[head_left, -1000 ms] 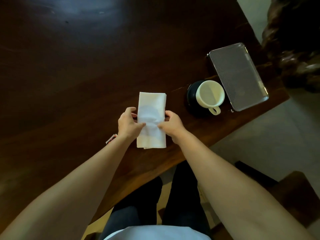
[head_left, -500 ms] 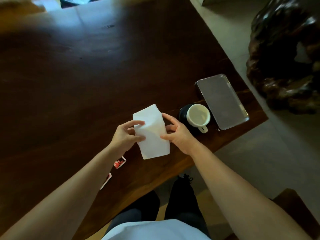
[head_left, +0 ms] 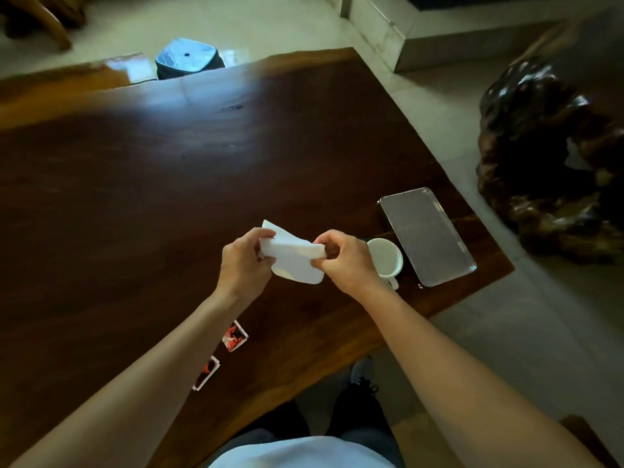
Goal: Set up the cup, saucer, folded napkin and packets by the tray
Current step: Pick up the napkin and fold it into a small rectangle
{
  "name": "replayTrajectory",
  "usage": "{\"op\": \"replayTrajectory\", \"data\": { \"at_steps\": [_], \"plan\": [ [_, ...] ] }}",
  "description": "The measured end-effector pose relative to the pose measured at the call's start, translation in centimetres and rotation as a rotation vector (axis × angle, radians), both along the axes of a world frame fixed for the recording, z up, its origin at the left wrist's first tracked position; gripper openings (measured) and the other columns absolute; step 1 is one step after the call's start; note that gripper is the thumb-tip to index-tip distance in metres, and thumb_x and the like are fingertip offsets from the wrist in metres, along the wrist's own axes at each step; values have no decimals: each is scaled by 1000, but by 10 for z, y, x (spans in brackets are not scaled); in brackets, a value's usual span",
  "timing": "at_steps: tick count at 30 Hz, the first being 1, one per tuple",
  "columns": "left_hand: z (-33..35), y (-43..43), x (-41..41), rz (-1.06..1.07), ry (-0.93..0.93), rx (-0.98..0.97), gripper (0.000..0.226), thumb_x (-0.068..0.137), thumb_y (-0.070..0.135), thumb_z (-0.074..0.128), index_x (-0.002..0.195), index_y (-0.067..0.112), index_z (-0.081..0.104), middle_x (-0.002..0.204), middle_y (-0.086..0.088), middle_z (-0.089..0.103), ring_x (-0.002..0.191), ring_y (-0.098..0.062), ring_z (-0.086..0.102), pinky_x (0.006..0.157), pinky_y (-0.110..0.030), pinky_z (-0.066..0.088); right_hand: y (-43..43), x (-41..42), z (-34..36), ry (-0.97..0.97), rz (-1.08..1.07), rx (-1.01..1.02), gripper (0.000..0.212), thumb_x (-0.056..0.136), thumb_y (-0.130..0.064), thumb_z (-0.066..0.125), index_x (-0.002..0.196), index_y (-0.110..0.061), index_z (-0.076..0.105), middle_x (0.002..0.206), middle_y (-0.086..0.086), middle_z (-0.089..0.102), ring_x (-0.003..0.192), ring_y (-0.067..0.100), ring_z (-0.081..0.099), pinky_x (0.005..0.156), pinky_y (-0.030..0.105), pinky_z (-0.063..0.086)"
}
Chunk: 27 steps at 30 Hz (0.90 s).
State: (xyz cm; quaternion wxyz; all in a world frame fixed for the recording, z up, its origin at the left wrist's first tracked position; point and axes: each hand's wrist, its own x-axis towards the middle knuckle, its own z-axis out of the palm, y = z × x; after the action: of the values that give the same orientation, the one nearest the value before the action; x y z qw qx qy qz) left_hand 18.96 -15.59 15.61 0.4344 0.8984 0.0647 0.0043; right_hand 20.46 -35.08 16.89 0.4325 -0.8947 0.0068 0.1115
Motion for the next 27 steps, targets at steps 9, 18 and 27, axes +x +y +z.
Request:
{"op": "replayTrajectory", "data": {
  "at_steps": [9, 18, 27],
  "plan": [
    [23, 5, 2, 50, 115, -550, 35, 89, 4, 71, 120, 20, 62, 108, -7, 67, 103, -31, 66, 82, -57, 60, -1, -8, 22, 209, -158, 531, 33, 82, -2, 77, 107, -23, 70, 107, 4, 74, 103, 17, 69, 69, 21, 59],
    [30, 7, 1, 1, -45, -84, 46, 81, 13, 81, 125, 16, 68, 113, -9, 72, 92, -17, 65, 69, -25, 58, 6, -9, 28, -18, -95, 68, 36, 82, -19, 82, 116, -17, 73, 105, -2, 73, 94, 12, 68, 66, 12, 52],
    [42, 16, 12, -88, -86, 72, 22, 90, 34, 71, 95, 13, 74, 104, -8, 64, 98, -22, 54, 75, -34, 51, -3, 5, 48, 22, -10, 138, 10, 94, -28, 67, 96, -18, 68, 100, -4, 60, 91, 8, 58, 74, 23, 48]
  ]
}}
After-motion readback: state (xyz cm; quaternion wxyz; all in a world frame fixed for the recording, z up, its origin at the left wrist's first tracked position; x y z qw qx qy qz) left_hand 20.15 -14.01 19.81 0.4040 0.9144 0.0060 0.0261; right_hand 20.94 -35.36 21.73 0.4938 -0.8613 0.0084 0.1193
